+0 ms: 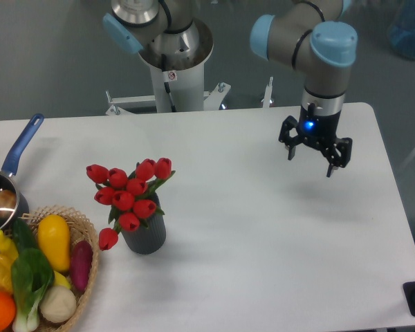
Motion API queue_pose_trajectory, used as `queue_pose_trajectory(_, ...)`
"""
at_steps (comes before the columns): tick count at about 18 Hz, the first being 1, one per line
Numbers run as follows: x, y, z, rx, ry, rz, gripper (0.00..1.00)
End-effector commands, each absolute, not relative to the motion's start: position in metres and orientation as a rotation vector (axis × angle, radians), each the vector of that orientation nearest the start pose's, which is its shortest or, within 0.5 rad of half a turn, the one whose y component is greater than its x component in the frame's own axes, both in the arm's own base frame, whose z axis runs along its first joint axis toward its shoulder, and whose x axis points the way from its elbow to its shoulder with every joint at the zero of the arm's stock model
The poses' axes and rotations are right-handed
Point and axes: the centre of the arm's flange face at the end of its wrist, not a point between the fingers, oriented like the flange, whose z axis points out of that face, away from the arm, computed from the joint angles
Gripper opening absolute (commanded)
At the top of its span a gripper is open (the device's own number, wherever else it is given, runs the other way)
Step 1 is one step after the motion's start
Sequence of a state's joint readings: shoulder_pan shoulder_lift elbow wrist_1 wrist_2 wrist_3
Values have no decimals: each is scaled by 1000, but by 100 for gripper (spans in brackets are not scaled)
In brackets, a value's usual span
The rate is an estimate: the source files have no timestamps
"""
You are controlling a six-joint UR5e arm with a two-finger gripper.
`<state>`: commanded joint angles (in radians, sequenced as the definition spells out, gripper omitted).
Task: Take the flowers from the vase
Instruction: 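Move the open gripper toward the red tulips in the grey vase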
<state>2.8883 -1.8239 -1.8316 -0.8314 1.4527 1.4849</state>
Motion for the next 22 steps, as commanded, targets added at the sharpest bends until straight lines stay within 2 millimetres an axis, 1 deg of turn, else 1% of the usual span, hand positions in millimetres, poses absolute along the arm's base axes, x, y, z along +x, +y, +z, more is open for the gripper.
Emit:
queue_pose_trajectory(4,-515,278,301,-2966,249,285,100)
queue_pose_trajectory(7,-511,277,292,-2962,235,254,100)
queue_pose_trajectory(9,-502,276,277,-2937,241,198,100)
queue_pose_trajectory(11,-487,273,255,-2945,236,121,100)
queue_pose_trajectory(12,-480,276,250,-2945,230,101,100)
queue_pose_trajectory(14,-475,281,254,-2940,221,96,100)
queue_pose_trajectory(16,-467,297,263,-2932,187,103,100)
queue_pose_trajectory(17,-459,308,267,-2927,161,106,100)
queue_pose_trajectory(19,-443,336,262,-2905,218,77,100)
queue_pose_trajectory(20,-434,349,259,-2854,239,33,100)
queue_pose_trajectory(22,-419,365,258,-2708,245,-62,100)
